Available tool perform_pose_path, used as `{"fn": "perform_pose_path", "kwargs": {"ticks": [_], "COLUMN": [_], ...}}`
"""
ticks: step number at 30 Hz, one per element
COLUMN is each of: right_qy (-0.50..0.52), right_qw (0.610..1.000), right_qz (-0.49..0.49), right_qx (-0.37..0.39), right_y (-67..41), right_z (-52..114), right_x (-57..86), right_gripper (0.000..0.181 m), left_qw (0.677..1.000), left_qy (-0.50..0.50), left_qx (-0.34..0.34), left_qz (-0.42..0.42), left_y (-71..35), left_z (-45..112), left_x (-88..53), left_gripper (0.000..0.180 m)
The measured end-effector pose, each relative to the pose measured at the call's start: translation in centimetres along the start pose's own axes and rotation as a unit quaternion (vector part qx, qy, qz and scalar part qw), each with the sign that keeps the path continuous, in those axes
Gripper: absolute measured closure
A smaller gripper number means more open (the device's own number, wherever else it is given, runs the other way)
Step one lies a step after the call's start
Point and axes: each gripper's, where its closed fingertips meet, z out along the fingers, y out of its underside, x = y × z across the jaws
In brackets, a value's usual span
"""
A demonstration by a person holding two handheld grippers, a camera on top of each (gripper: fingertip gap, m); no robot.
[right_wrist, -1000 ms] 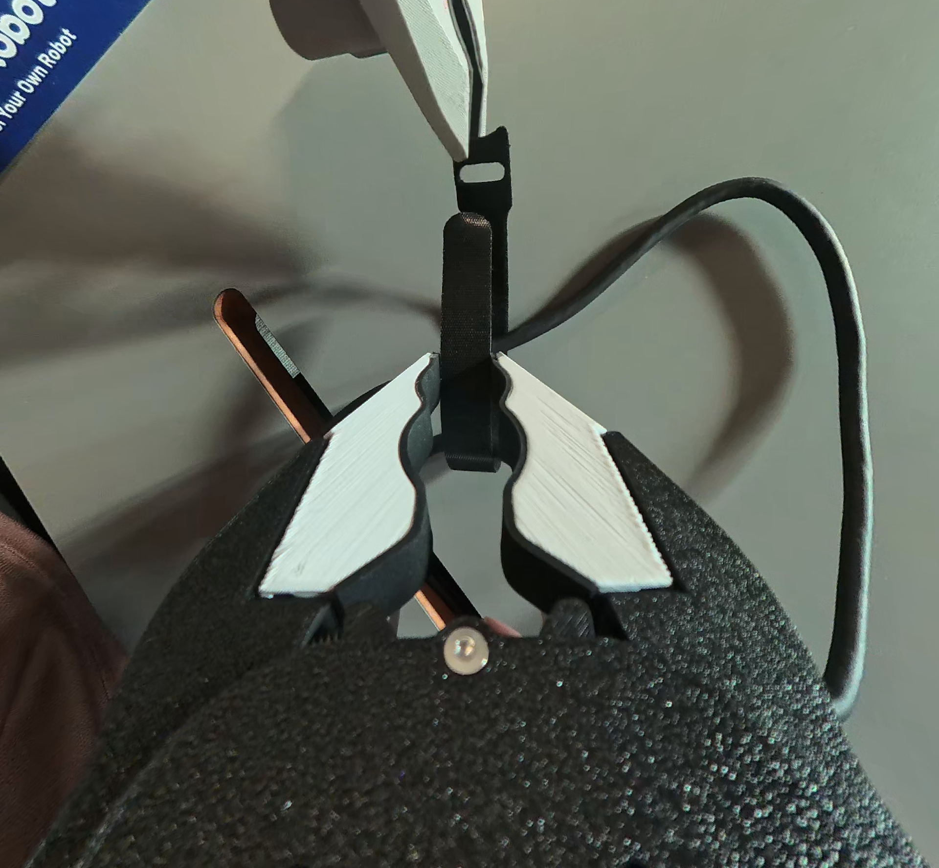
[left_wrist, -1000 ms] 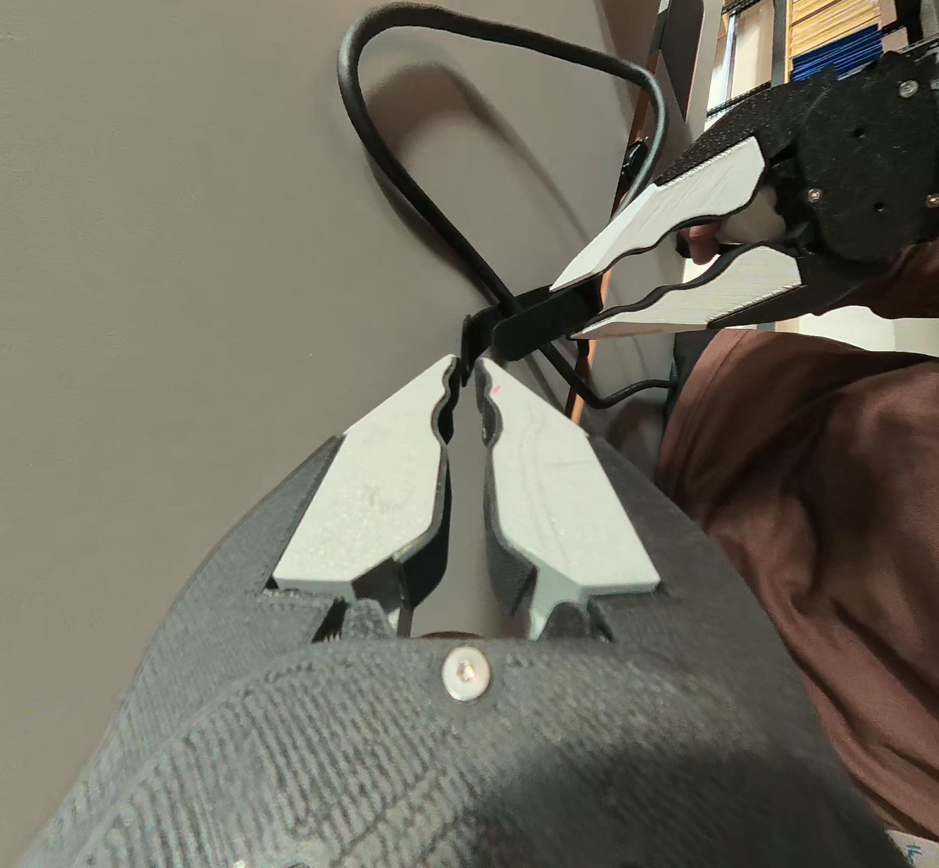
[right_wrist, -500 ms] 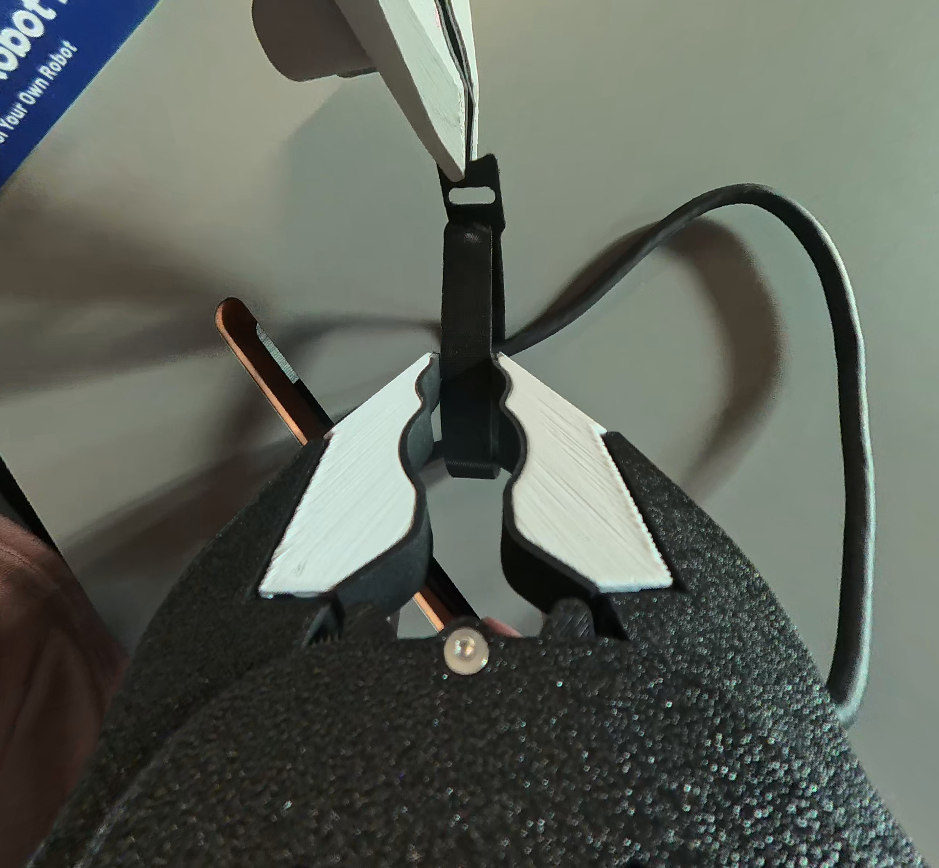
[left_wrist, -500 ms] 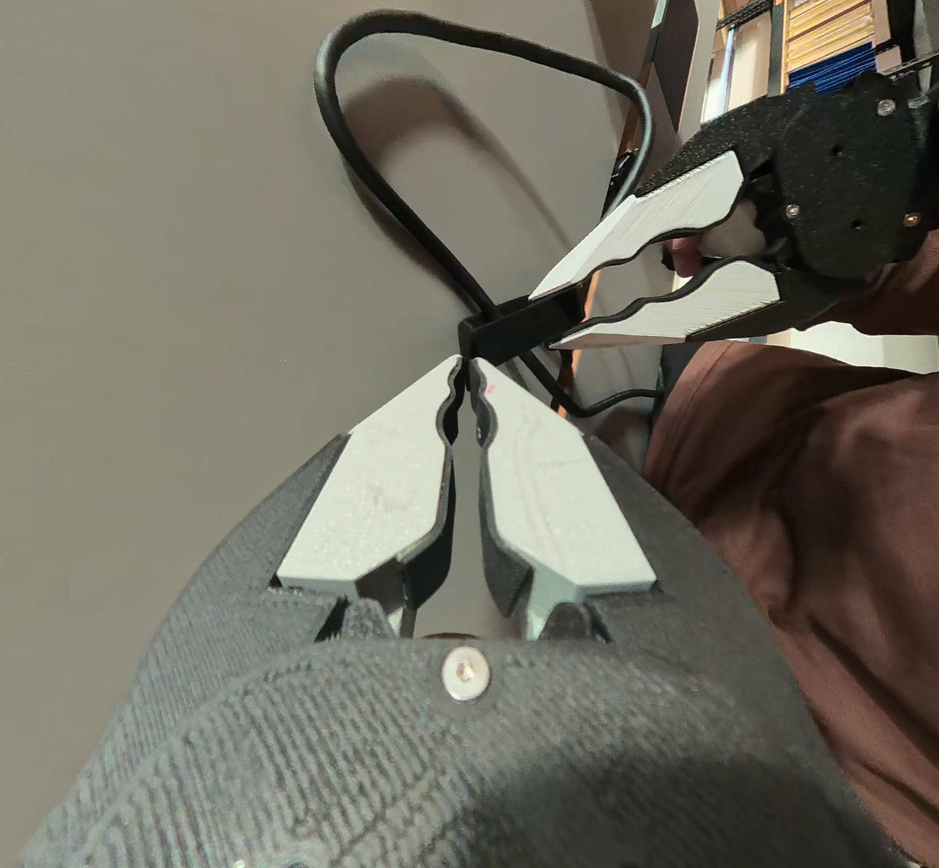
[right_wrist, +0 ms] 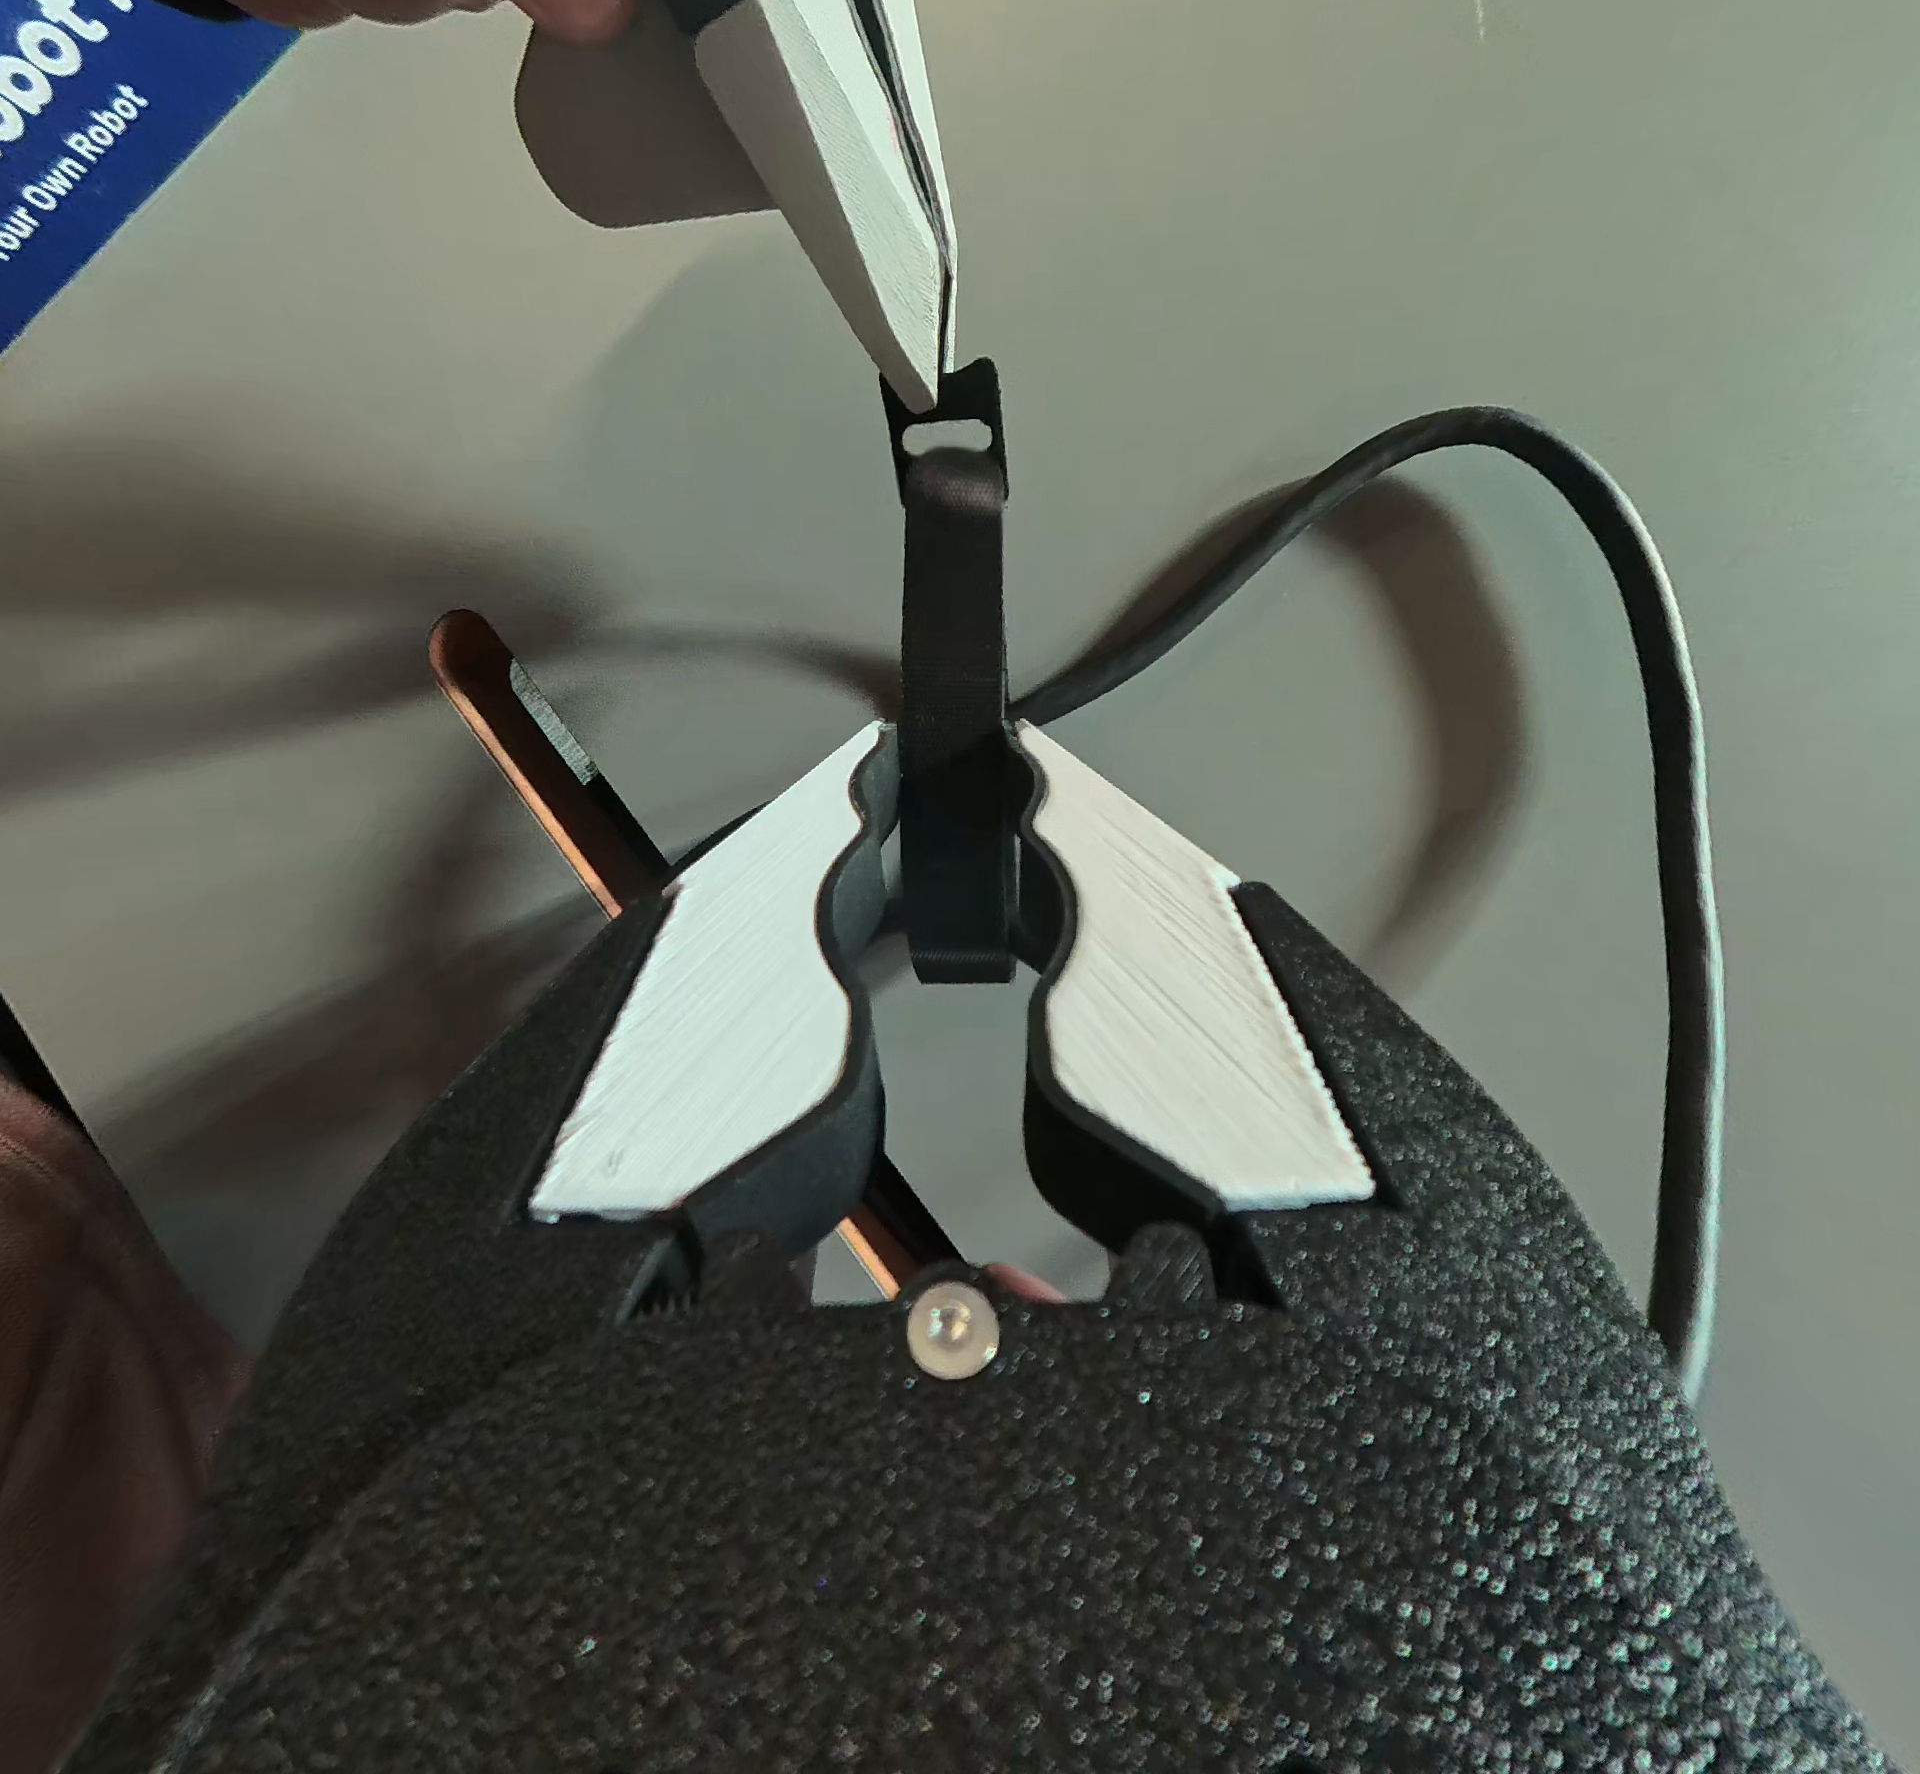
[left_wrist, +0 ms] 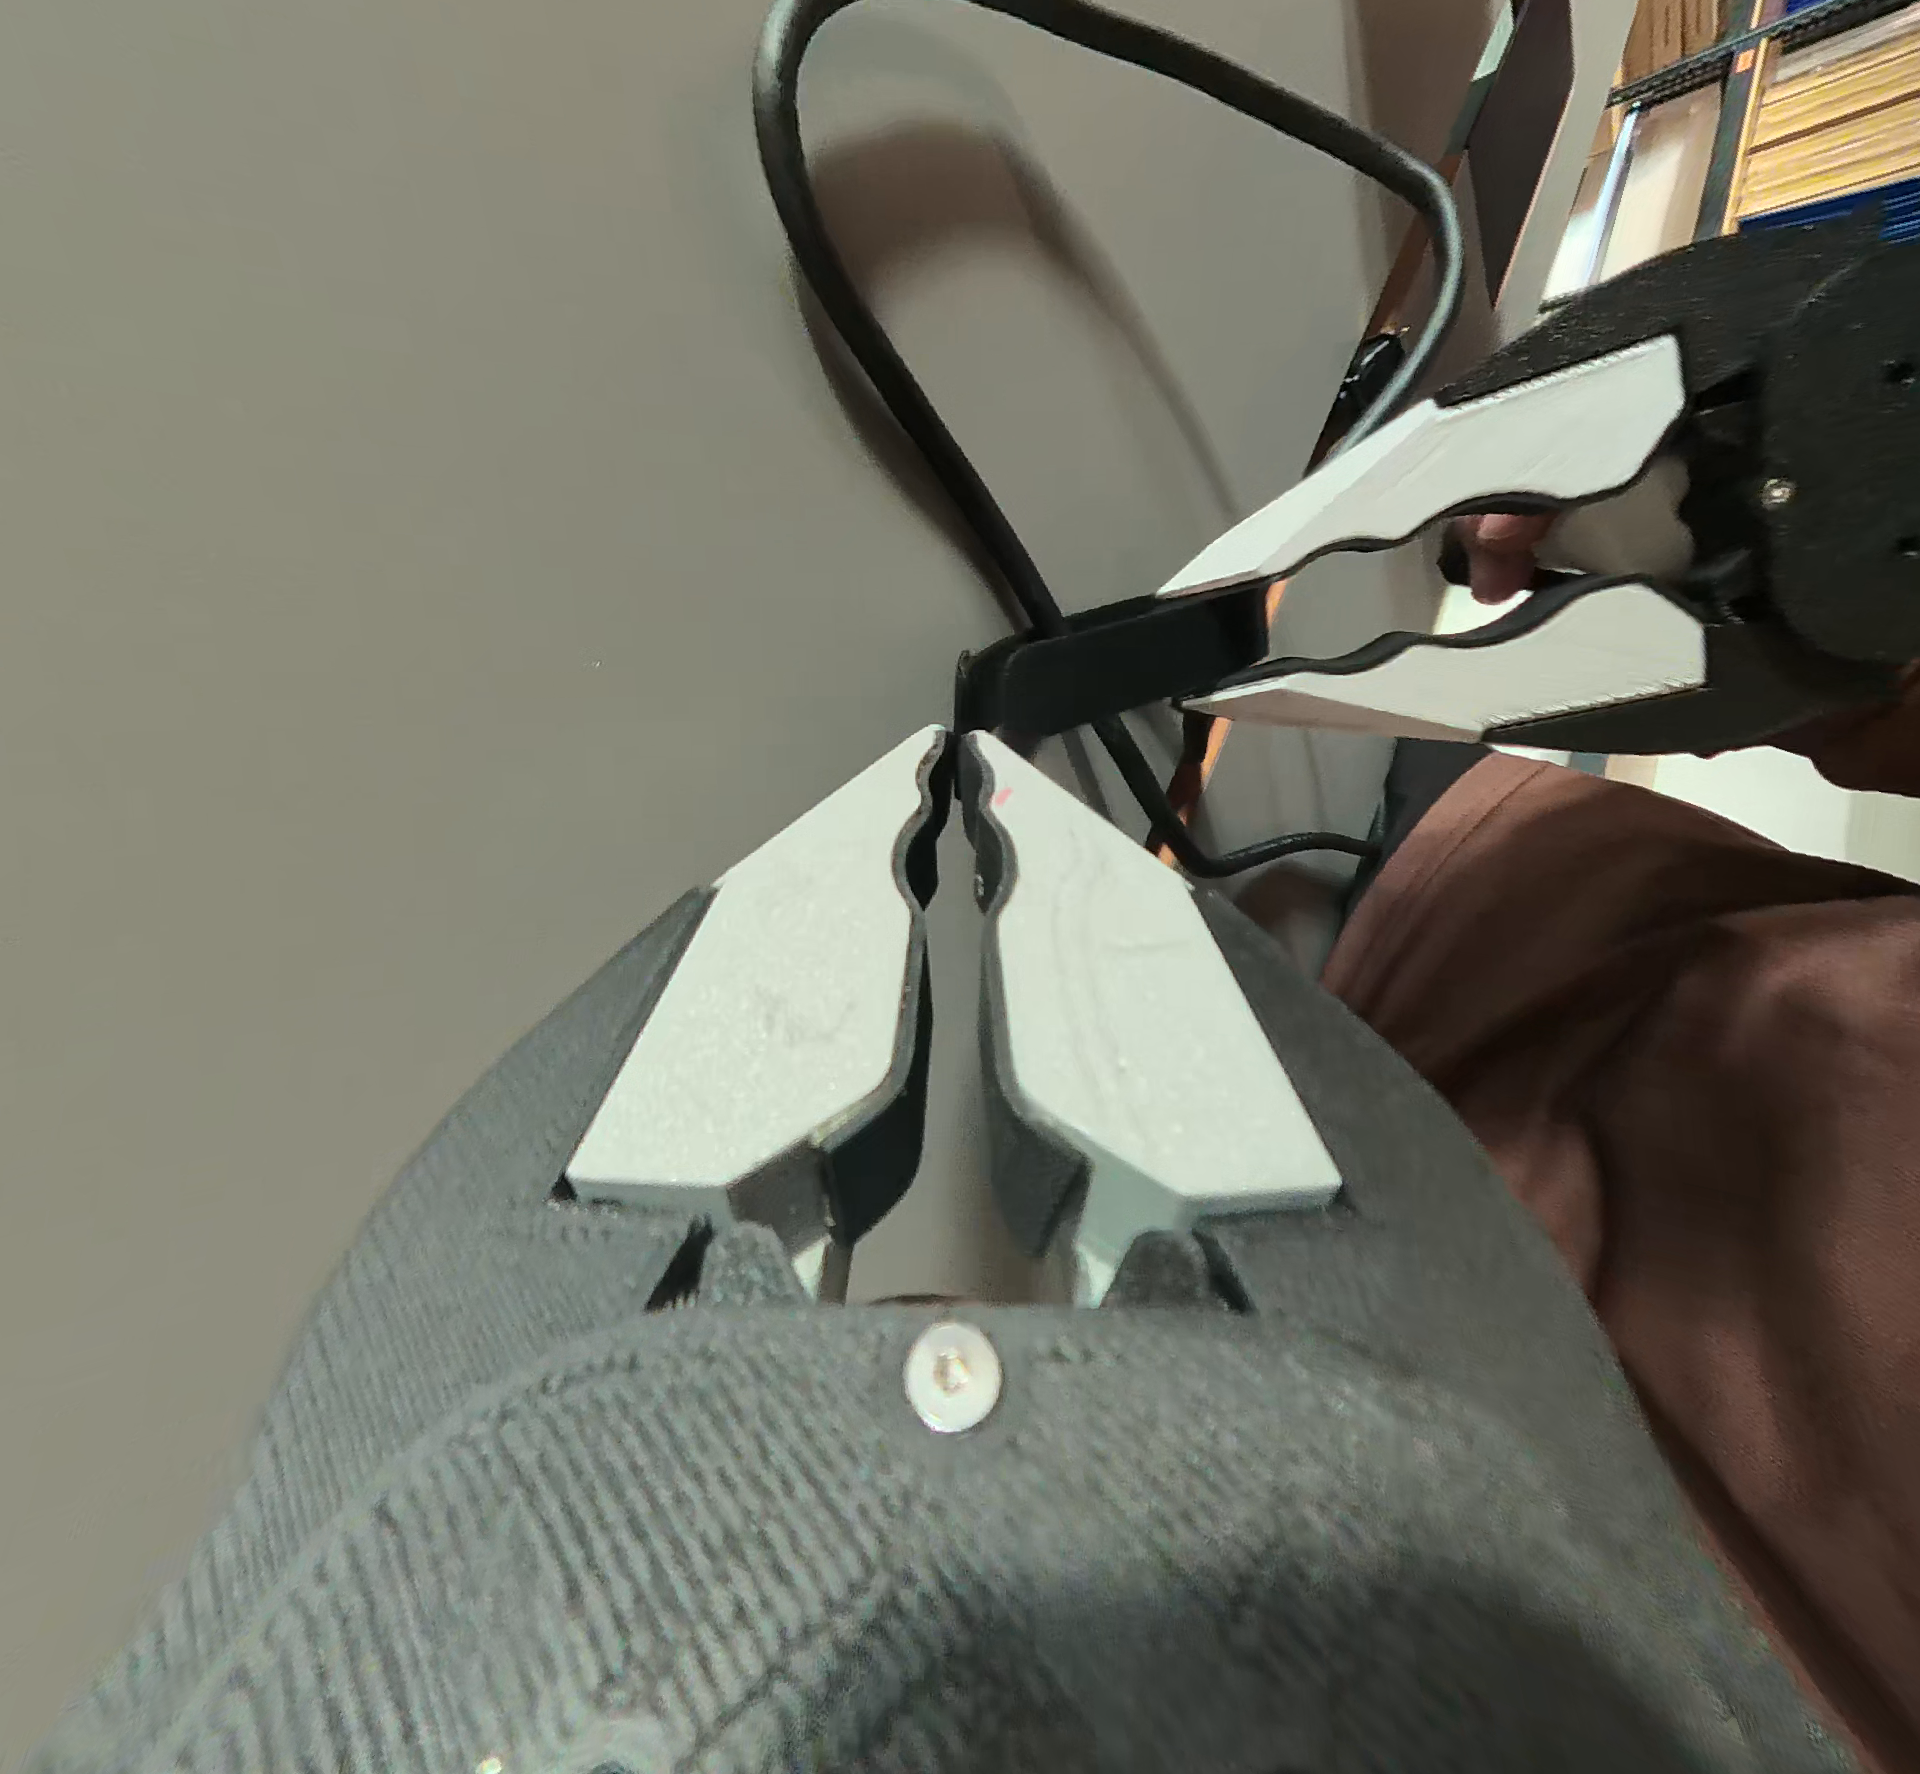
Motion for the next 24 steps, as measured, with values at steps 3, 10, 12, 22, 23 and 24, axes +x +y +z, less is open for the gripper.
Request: {"fn": "perform_pose_path", "kwargs": {"ticks": [3,10,12,22,23,24], "right_qy": [0.001,0.003,0.004,0.028,0.029,0.031], "right_qw": [1.0,1.0,1.0,0.999,0.998,0.998], "right_qz": [-0.003,-0.006,-0.008,-0.044,-0.048,-0.052], "right_qx": [0.0,-0.008,-0.008,-0.014,-0.015,-0.016], "right_y": [0.0,0.0,0.0,-0.2,-0.2,-0.2], "right_z": [0.0,0.1,0.1,0.1,0.1,0.1], "right_x": [-0.1,0.0,0.1,0.1,0.0,0.0], "right_gripper": [0.163,0.163,0.163,0.163,0.163,0.163], "left_qw": [1.0,1.0,1.0,0.999,0.999,0.999], "left_qy": [-0.003,0.002,0.001,-0.006,-0.009,-0.011], "left_qx": [0.001,0.001,0.0,0.003,0.002,0.0], "left_qz": [-0.007,-0.011,-0.015,-0.035,-0.036,-0.038], "left_y": [0.0,-0.3,-0.2,-0.3,-0.3,-0.2], "left_z": [0.1,-0.1,0.0,0.2,0.2,0.3], "left_x": [-0.2,0.4,0.5,0.8,0.8,0.8], "left_gripper": [0.18,0.18,0.18,0.18,0.18,0.18]}}
